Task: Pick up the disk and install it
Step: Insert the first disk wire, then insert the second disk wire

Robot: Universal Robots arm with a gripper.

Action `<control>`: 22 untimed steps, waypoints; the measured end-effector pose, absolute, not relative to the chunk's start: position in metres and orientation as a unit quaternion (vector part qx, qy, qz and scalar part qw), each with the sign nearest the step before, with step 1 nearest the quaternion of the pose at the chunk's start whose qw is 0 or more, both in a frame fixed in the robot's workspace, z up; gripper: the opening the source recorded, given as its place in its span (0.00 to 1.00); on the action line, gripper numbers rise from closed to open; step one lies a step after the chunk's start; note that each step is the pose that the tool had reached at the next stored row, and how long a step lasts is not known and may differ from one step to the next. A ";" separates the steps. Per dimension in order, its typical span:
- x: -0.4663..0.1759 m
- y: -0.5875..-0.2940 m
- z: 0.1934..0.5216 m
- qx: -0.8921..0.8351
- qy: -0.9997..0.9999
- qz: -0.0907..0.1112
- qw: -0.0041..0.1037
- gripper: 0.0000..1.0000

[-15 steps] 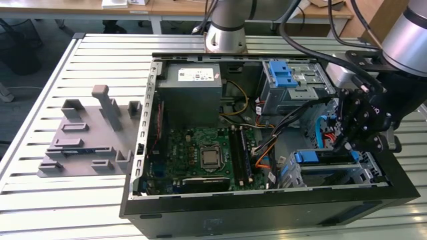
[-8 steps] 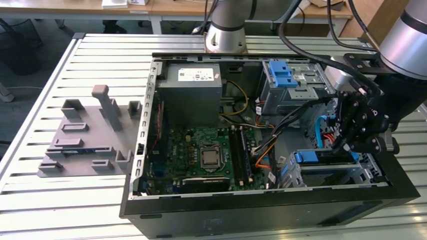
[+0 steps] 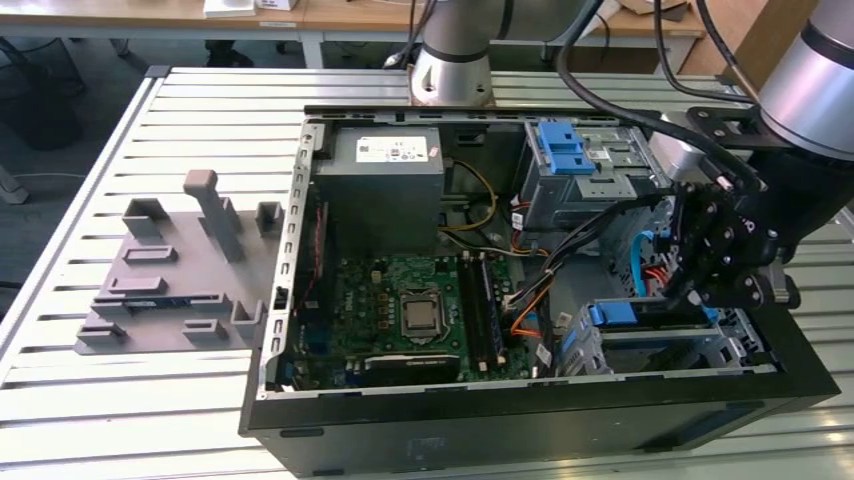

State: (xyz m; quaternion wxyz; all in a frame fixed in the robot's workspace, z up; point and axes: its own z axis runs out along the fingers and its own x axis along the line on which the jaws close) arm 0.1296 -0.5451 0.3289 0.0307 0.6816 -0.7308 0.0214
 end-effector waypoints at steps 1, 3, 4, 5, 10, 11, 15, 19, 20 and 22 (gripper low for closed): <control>0.130 -0.545 0.330 0.682 -0.731 0.021 0.031 0.24; 0.130 -0.545 0.333 0.682 -0.731 0.022 0.031 0.24; 0.130 -0.545 0.335 0.682 -0.731 0.022 0.031 0.24; 0.130 -0.545 0.337 0.682 -0.731 0.022 0.031 0.24; 0.130 -0.545 0.340 0.682 -0.731 0.021 0.031 0.23; 0.130 -0.545 0.340 0.682 -0.731 0.021 0.031 0.23; 0.130 -0.545 0.340 0.682 -0.731 0.021 0.031 0.11; 0.130 -0.545 0.340 0.682 -0.731 0.021 0.031 0.11; 0.130 -0.545 0.340 0.682 -0.731 0.021 0.031 0.11; 0.130 -0.545 0.340 0.682 -0.731 0.021 0.031 0.11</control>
